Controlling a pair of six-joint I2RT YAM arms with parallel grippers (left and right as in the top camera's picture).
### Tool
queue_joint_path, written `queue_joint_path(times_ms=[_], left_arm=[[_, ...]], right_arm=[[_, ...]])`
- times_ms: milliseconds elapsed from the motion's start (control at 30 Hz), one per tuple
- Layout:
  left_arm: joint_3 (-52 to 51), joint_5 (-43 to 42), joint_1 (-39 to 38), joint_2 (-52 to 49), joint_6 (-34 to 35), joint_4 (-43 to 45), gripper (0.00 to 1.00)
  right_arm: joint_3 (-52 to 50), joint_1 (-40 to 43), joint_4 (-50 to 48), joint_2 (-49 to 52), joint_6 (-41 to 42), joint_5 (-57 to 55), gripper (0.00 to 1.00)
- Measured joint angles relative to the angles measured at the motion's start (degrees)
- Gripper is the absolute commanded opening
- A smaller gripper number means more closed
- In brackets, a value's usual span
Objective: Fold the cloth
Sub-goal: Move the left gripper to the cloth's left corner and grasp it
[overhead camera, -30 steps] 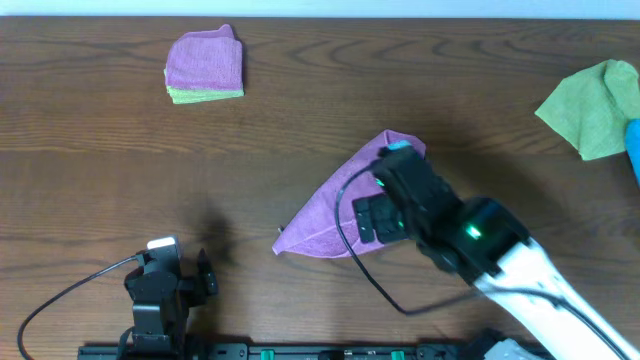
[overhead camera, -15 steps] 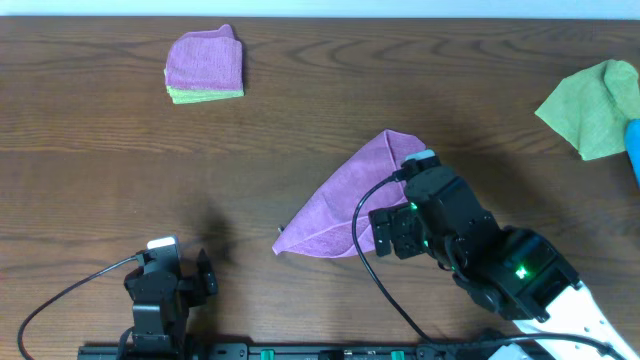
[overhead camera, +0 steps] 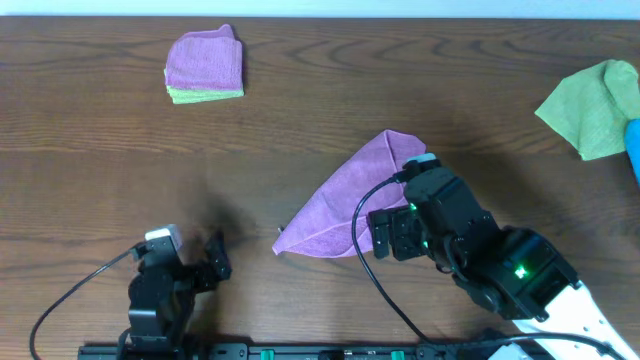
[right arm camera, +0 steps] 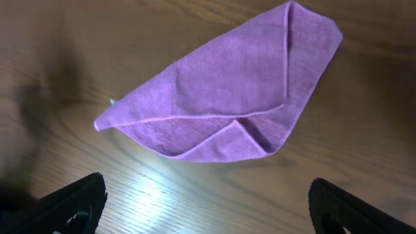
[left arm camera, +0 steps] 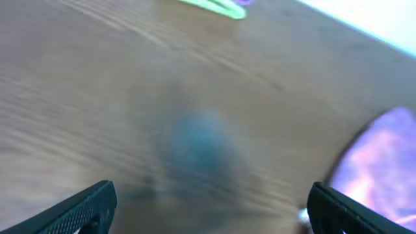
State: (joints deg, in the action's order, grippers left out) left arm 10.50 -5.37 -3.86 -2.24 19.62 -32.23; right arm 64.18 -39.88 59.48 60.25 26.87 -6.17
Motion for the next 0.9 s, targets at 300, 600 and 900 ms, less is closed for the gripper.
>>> queue_joint_path(times_ms=[300, 600, 900], left_arm=[[0.0, -9.8, 0.0, -2.6, 5.2, 4.2, 0.95], [9.6, -18.8, 0.0, -27.8, 2.1, -1.2, 0.95], [27.2, -30.7, 0.0, -50.5, -7.0, -14.6, 0.95]], right_arm=[[-0.1, 0.3, -1.9, 0.3, 1.8, 0.3, 0.99], [-0.3, 2.1, -0.9, 4.5, 1.8, 0.2, 0.99], [-0.3, 2.1, -1.0, 5.4, 1.9, -1.5, 0.99]])
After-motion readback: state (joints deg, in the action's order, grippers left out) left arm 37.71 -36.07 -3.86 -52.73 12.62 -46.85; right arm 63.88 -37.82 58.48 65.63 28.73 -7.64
